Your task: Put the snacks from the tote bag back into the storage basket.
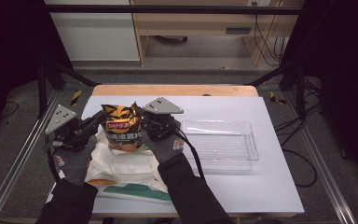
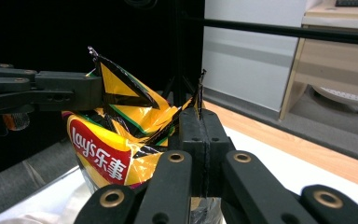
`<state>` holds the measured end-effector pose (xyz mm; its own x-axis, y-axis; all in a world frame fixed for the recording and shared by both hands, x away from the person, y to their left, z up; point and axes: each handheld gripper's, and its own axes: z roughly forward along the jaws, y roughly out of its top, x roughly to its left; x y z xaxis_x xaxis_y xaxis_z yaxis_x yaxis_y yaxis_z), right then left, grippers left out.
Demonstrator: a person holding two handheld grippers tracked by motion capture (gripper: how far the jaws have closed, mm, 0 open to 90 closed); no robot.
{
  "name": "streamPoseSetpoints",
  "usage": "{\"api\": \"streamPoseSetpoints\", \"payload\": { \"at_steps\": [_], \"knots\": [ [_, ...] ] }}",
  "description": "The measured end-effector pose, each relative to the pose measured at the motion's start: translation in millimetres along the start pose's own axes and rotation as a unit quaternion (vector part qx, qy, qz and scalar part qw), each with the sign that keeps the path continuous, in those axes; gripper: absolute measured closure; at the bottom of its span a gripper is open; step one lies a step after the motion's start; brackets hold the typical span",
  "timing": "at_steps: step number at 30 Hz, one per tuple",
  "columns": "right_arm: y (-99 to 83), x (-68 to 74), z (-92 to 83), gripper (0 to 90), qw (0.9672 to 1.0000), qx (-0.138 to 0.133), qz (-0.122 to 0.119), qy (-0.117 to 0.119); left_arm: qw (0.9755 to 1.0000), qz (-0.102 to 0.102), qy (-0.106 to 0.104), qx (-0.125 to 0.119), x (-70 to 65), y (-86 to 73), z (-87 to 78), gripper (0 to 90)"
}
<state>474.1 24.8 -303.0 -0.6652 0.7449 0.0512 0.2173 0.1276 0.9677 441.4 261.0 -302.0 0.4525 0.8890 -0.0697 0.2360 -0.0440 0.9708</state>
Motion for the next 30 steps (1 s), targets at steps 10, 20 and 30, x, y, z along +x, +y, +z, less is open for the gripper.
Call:
{"api": "streamPoseSetpoints", "payload": {
  "at_steps": [10, 20, 30],
  "knots": [
    [25.9, 1.8, -17.5, 90.0, 0.9996, -0.022, -0.015, 0.000, 0.9998, 0.009, -0.002, -0.017, -10.7, 25.9, -10.4, 89.4],
    [38.9, -7.8, -35.1, 90.0, 0.9994, -0.026, -0.022, -0.006, 0.9996, 0.011, -0.014, -0.022, -26.0, 37.5, -5.2, 89.4],
    [42.5, -19.8, -48.8, 90.0, 0.9993, -0.027, -0.021, -0.015, 0.9994, 0.012, -0.024, -0.023, -39.9, 44.5, 3.2, 89.4]
  ]
}}
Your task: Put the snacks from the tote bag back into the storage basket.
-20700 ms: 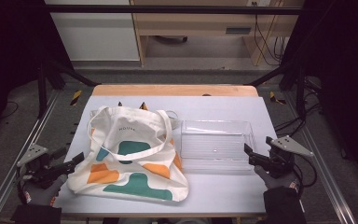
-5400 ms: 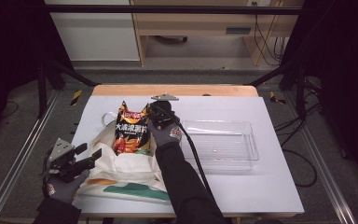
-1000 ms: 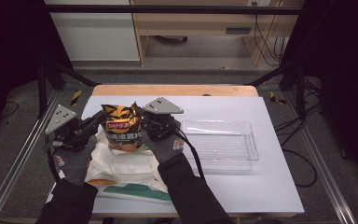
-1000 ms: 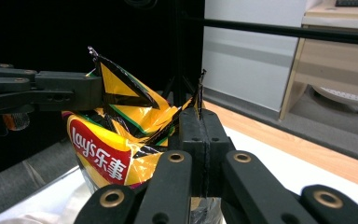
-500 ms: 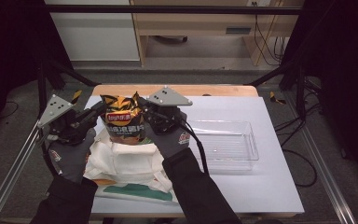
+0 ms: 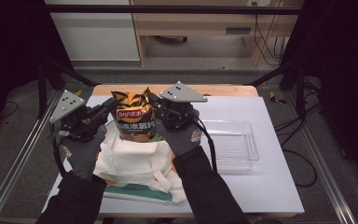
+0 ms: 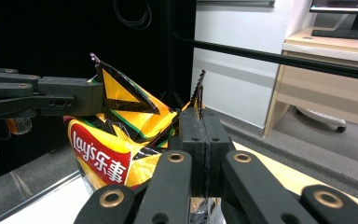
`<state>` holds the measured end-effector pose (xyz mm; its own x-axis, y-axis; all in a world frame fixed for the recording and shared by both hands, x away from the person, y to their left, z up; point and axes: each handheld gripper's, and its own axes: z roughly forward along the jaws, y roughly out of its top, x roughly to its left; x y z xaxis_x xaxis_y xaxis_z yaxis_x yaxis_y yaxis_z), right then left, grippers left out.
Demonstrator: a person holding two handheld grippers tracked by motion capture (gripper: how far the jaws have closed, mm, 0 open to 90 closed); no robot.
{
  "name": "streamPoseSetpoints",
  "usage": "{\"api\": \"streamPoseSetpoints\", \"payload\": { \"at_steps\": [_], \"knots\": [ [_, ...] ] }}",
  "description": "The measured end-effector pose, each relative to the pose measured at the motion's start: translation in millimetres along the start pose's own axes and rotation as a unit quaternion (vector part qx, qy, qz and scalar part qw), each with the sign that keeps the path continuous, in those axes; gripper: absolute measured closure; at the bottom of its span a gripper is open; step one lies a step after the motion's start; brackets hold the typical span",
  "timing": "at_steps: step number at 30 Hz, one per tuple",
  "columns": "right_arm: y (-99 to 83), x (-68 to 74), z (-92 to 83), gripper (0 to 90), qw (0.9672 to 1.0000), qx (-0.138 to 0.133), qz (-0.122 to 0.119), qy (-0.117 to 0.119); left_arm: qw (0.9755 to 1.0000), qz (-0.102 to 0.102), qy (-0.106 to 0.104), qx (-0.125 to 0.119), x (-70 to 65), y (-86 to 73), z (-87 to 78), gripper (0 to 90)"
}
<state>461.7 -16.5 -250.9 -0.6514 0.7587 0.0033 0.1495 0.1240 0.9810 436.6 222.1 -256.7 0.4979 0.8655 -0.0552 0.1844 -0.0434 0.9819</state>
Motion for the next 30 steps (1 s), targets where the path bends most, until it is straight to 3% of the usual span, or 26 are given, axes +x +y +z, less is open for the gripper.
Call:
{"api": "streamPoseSetpoints", "payload": {
  "at_steps": [12, 30],
  "knots": [
    [2.2, -22.2, -24.8, 90.0, 0.9999, -0.005, 0.003, -0.015, 0.9998, 0.009, -0.018, 0.001, -26.9, 9.0, 18.6, 89.4],
    [-10.9, -59.9, -59.6, 90.0, 0.9990, -0.004, 0.015, -0.042, 0.9987, 0.014, -0.047, 0.008, -66.1, 6.5, 54.3, 89.4]
  ]
}}
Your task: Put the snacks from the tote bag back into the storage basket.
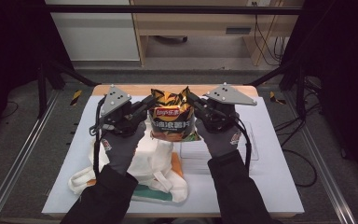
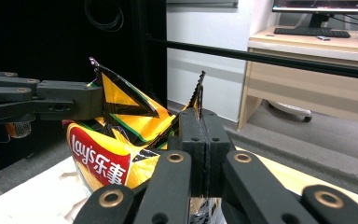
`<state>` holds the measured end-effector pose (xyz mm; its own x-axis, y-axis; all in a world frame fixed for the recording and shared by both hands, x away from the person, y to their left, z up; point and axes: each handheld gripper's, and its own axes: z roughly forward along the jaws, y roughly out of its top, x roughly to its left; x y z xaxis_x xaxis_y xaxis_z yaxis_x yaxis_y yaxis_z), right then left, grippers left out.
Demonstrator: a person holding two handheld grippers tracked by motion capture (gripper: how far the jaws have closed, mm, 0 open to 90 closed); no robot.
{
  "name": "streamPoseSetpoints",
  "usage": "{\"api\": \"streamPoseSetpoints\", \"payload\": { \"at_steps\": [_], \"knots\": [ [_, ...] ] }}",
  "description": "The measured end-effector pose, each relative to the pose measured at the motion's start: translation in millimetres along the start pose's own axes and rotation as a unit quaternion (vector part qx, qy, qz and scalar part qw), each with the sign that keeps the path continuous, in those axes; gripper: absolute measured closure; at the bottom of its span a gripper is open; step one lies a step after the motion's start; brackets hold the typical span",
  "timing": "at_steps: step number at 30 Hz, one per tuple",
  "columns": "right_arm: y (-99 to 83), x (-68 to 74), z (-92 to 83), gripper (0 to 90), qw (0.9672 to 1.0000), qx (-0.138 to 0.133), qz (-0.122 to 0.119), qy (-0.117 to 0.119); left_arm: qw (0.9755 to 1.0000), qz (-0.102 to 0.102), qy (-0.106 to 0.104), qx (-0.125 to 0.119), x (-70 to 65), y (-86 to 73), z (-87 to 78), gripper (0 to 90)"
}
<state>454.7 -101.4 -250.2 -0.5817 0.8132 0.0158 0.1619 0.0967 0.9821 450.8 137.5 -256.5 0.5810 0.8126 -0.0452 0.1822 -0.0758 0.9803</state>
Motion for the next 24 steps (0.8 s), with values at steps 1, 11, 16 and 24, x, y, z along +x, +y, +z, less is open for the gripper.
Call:
{"api": "streamPoseSetpoints", "payload": {
  "at_steps": [1, 11, 16, 24],
  "knots": [
    [-1.7, -4.7, -2.9, 90.0, 1.0000, 0.000, 0.001, -0.003, 1.0000, 0.001, -0.001, 0.000, -1.7, -0.3, 2.6, 89.4],
    [-16.0, -31.0, -16.8, 90.0, 0.9997, 0.002, 0.012, -0.019, 0.9998, 0.002, -0.014, 0.012, -21.4, -4.8, 29.8, 89.3],
    [-21.6, -42.8, -24.7, 90.0, 0.9995, 0.000, 0.018, -0.025, 0.9998, 0.006, -0.018, 0.010, -33.7, -6.4, 42.3, 89.4],
    [-26.2, -56.6, -32.6, 90.0, 0.9994, -0.001, 0.019, -0.030, 0.9997, 0.004, -0.021, 0.008, -44.9, -9.4, 55.1, 89.3]
  ]
}}
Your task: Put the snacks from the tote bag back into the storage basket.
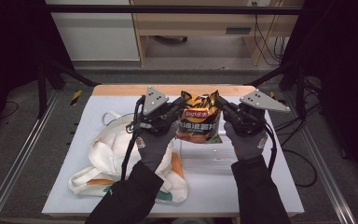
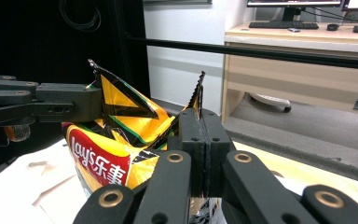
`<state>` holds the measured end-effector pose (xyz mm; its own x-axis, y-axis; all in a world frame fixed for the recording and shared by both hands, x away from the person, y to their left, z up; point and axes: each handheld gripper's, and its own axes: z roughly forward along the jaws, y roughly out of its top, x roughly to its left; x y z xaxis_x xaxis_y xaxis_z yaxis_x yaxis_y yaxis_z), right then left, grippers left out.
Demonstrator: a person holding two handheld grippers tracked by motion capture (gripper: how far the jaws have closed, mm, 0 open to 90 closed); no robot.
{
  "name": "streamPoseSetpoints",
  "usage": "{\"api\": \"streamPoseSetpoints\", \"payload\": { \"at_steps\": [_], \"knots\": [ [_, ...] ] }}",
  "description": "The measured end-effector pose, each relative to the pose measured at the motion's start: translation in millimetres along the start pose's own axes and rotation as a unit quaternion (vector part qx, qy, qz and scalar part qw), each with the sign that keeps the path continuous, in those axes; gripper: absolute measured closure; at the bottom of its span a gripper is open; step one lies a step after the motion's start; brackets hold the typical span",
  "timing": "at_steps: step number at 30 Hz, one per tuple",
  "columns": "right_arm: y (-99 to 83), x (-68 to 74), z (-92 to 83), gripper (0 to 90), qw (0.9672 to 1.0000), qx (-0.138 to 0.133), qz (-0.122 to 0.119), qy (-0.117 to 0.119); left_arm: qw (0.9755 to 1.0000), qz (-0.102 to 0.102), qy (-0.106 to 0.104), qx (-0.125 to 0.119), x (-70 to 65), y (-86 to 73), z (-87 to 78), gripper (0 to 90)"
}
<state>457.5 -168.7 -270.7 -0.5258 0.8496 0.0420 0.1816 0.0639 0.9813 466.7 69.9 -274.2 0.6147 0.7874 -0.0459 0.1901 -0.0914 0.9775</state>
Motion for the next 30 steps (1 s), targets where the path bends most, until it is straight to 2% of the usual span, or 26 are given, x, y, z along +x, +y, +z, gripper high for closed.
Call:
{"api": "streamPoseSetpoints", "payload": {
  "at_steps": [8, 10, 11, 12, 22, 30],
  "knots": [
    [-7.8, -15.0, -1.7, 90.0, 1.0000, 0.000, 0.007, 0.000, 1.0000, 0.003, 0.001, 0.006, -8.5, -3.4, 13.4, 89.3],
    [-11.2, -18.9, -0.8, 90.0, 0.9999, 0.002, 0.012, 0.001, 0.9999, 0.010, -0.009, -0.001, -9.0, -4.1, 18.6, 89.3],
    [-13.4, -21.6, -0.3, 90.0, 0.9999, 0.004, 0.011, -0.001, 0.9999, 0.002, 0.001, 0.011, -11.3, -5.5, 20.1, 89.3],
    [-14.4, -23.3, -0.4, 90.0, 0.9999, 0.005, 0.010, -0.002, 0.9999, 0.002, 0.002, 0.012, -12.1, -5.9, 21.8, 89.3],
    [-17.6, -39.3, -2.0, 90.0, 0.9998, 0.006, 0.019, -0.009, 0.9999, 0.003, -0.003, 0.015, -19.7, -8.7, 35.7, 89.2],
    [-27.9, -47.2, 6.2, 90.0, 0.9994, 0.021, 0.020, -0.020, 0.9996, 0.000, -0.001, 0.029, -19.0, -21.6, 51.4, 89.2]
  ]
}}
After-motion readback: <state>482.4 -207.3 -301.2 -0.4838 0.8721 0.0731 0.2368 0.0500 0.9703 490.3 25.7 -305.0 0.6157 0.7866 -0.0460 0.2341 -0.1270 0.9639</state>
